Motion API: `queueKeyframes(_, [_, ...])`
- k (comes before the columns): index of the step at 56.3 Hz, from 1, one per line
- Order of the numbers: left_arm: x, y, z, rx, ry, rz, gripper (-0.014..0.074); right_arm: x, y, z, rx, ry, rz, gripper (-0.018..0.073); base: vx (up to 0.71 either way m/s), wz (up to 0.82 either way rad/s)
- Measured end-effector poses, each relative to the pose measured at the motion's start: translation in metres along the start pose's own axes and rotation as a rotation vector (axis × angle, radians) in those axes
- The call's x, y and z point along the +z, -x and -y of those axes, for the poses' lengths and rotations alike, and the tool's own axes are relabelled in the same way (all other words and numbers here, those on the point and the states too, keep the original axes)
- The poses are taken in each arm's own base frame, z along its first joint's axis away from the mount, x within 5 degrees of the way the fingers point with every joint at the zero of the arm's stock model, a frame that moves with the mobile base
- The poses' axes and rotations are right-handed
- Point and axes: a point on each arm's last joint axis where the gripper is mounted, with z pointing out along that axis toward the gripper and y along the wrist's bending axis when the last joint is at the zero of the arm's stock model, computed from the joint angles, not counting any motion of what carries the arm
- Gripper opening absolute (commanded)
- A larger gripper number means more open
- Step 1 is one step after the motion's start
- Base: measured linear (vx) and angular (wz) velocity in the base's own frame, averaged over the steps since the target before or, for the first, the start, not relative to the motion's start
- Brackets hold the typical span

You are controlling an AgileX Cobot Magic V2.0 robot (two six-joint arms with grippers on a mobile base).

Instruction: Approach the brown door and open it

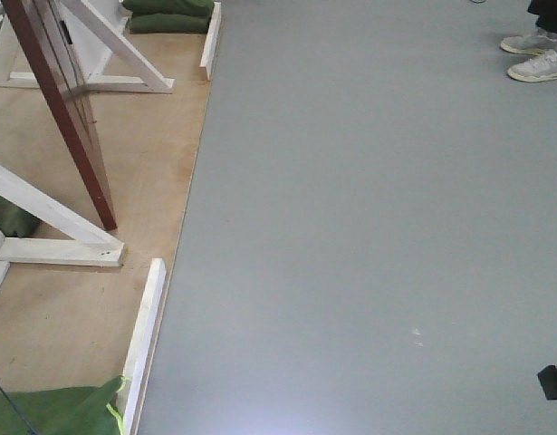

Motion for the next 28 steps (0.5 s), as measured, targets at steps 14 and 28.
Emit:
queueKeyframes(14, [0.0000,0.0000,0.0000,0.000,0.000,0.000,-0.0003,0.0000,0.0000,0.0000,0.000,0.000,0.000,0.0000,0.32,0.19])
queueKeyframes(28, [0.0000,0.0000,0.0000,0.000,0.000,0.000,-0.0003,0.0000,0.0000,0.0000,0.000,0.000,0.000,0.0000,0.36,0.07])
